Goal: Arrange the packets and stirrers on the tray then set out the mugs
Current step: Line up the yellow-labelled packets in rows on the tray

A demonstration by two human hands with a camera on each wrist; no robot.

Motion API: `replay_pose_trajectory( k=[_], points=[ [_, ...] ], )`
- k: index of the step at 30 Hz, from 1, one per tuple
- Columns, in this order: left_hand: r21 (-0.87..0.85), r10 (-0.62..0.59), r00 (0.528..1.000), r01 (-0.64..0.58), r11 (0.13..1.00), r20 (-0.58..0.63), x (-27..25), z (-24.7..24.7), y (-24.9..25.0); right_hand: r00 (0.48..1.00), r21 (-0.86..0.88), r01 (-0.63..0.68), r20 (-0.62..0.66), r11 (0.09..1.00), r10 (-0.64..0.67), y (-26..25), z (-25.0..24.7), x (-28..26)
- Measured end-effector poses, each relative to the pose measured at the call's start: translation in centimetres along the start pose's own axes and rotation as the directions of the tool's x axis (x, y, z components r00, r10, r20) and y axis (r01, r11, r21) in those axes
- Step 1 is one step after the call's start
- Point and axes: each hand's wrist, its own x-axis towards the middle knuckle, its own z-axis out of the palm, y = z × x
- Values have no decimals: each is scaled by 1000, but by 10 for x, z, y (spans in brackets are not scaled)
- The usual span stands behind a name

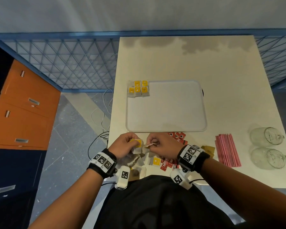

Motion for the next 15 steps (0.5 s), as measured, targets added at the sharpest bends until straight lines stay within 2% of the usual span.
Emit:
replay_pose_trajectory(
  k=[4,6,9,15],
  points=[
    [-142,-30,999,34,989,32,2,2,4,993,99,-25,-111,995,36,4,0,11],
    [-184,-6,1000,10,983,21,3,3,9,986,135,-34,-157,990,56,4,-1,16],
    [-244,56,997,-65,968,-44,11,2,15,965,145,-61,-243,987,96,8,-6,27],
    [-187,81,978,-118,975,-190,40,-7,21,921,190,-100,-355,977,163,9,-23,59]
  ],
)
